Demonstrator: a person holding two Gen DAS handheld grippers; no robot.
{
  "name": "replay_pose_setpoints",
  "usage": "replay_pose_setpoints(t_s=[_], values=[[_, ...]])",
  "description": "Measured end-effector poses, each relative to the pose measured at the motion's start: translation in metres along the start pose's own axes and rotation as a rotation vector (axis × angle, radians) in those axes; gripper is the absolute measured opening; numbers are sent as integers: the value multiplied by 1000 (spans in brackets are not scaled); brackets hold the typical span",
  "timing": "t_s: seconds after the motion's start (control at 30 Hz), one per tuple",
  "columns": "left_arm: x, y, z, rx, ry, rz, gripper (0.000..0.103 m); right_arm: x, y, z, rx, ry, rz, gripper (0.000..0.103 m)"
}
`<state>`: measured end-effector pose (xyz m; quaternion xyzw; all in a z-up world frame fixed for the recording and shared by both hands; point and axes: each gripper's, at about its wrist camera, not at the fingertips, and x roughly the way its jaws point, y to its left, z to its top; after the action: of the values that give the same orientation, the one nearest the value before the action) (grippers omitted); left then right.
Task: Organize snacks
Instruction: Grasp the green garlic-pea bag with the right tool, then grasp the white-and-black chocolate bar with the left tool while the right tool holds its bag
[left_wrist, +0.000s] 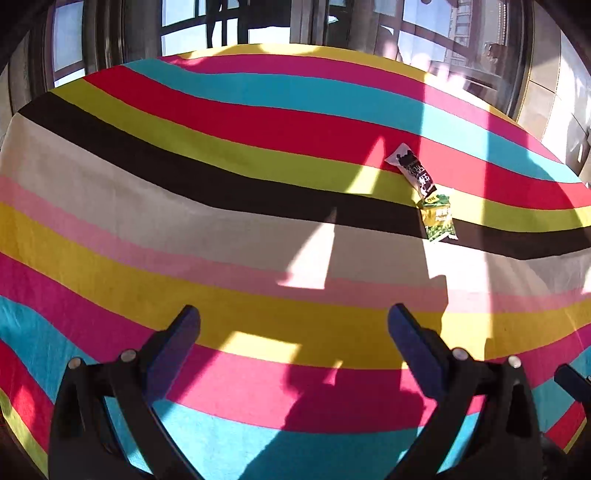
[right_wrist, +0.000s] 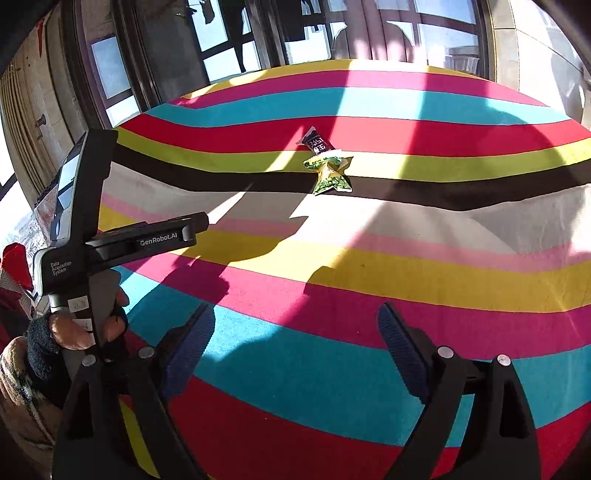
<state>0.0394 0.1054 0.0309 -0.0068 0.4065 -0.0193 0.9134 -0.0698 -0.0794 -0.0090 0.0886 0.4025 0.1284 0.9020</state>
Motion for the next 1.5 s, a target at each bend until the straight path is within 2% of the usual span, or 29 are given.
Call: replay_pose_setpoints(t_s=[0.1, 0.23, 0.43, 0.6, 0.63, 0.67, 0.7, 0.73, 0.8, 0.87, 1.03, 1.13, 1.33, 1.5], values=[[10, -6, 3, 8, 17, -43, 102, 24, -17, 27, 20, -2, -23, 87], [6, 6, -3, -51, -6, -123, 101, 67, -25, 66, 30, 7, -39, 87], [17, 2, -2, -42, 51, -99, 101, 128, -17, 119, -25, 44, -124, 86], [25, 4, -2, -57, 84, -101, 101, 167, -16, 136, -62, 109, -201, 84], [25, 4, -2, -55, 85, -100, 101, 173, -16, 136, -72, 124, -213, 82], [25, 4, -3, -54, 85, -102, 101, 178, -16, 135, -86, 144, -220, 74], [25, 5, -3, -54, 84, -103, 101, 177, -16, 135, -86, 132, -201, 71], [25, 5, -3, -53, 85, -105, 101, 177, -16, 135, -88, 135, -185, 62], [24, 5, -3, -49, 86, -106, 101, 173, -14, 132, -106, 131, -142, 38], [25, 4, -3, -47, 86, -106, 101, 162, -11, 126, -136, 99, -132, 32], [24, 4, -2, -47, 86, -106, 101, 114, -15, 103, -94, 14, -40, 30], [25, 3, -2, -41, 89, -101, 102, 84, -27, 83, -24, -6, 9, 29], [26, 0, -2, -20, 101, -86, 102, 51, -47, 52, 49, -26, 34, 30], [27, -2, -2, -9, 113, -72, 102, 51, -58, 38, 94, -30, 16, 30]])
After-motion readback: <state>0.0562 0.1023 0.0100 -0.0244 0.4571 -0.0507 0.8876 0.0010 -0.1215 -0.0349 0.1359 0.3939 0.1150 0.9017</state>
